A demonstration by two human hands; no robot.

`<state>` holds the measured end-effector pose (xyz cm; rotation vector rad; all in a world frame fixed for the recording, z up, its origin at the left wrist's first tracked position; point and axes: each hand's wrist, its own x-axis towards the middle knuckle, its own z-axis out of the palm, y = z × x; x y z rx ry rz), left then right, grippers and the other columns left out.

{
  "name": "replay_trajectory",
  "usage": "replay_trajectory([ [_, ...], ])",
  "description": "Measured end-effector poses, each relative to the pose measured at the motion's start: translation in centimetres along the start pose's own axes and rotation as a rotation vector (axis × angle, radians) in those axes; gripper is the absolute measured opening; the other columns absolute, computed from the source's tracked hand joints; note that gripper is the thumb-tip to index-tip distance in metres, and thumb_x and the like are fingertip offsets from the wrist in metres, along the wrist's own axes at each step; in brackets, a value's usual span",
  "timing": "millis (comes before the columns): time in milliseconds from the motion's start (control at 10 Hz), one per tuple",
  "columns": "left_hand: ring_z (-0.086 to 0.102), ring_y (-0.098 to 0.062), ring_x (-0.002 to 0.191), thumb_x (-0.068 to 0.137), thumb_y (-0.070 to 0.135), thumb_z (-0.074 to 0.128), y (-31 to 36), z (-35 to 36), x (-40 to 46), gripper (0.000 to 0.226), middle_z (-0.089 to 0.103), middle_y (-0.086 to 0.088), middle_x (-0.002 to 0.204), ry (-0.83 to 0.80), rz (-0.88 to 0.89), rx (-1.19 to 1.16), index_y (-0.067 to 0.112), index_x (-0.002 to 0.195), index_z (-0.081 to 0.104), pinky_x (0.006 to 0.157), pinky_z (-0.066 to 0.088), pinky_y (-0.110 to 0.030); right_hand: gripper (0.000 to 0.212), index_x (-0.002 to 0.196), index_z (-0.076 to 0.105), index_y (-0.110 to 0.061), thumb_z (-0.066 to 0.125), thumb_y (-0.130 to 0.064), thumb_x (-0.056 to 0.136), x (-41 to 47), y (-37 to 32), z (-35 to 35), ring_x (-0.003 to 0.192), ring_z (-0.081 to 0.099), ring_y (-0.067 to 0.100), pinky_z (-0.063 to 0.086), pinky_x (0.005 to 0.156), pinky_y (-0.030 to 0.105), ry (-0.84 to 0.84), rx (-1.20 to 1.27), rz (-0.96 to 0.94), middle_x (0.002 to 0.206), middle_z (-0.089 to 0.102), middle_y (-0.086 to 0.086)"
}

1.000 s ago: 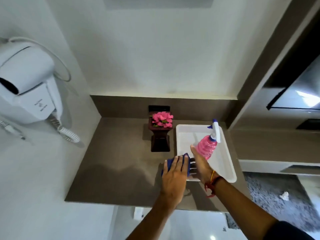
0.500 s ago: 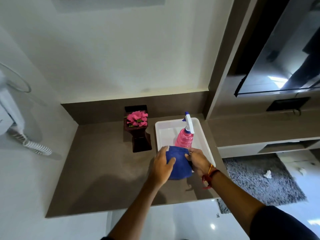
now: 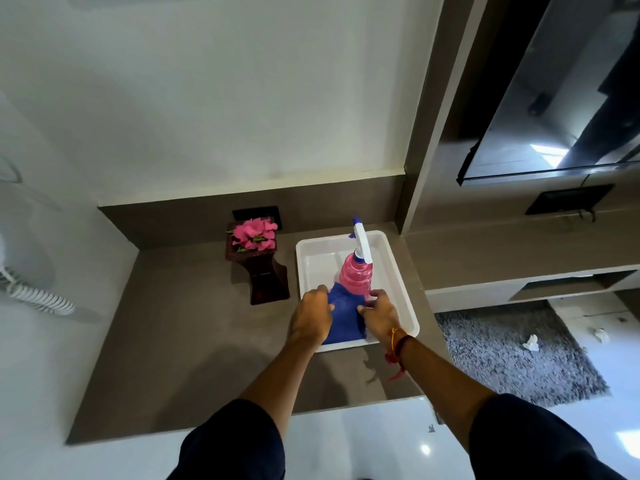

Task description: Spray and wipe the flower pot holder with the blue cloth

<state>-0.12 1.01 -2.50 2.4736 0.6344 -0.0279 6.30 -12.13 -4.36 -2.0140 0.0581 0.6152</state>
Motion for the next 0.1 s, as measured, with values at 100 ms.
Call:
replay_trajectory([
  [100,0.065,-0.027,0.106,0.096,0.016,0.060,-0.30,0.00,-0.28,0.028,0.066,-0.013,0.120,0.047,0.009,0.114,0.011,0.123,0.056,0.088,0.057,-0.038,0.046,0.131,0.043,-0.005,0.058,-0.005,0.088,-0.41,0.01,-0.59,0.109,0.060,0.035,0.049,0.093,0.042,-0.007,-0.137,-0.041,0.119,0.063,0.018],
])
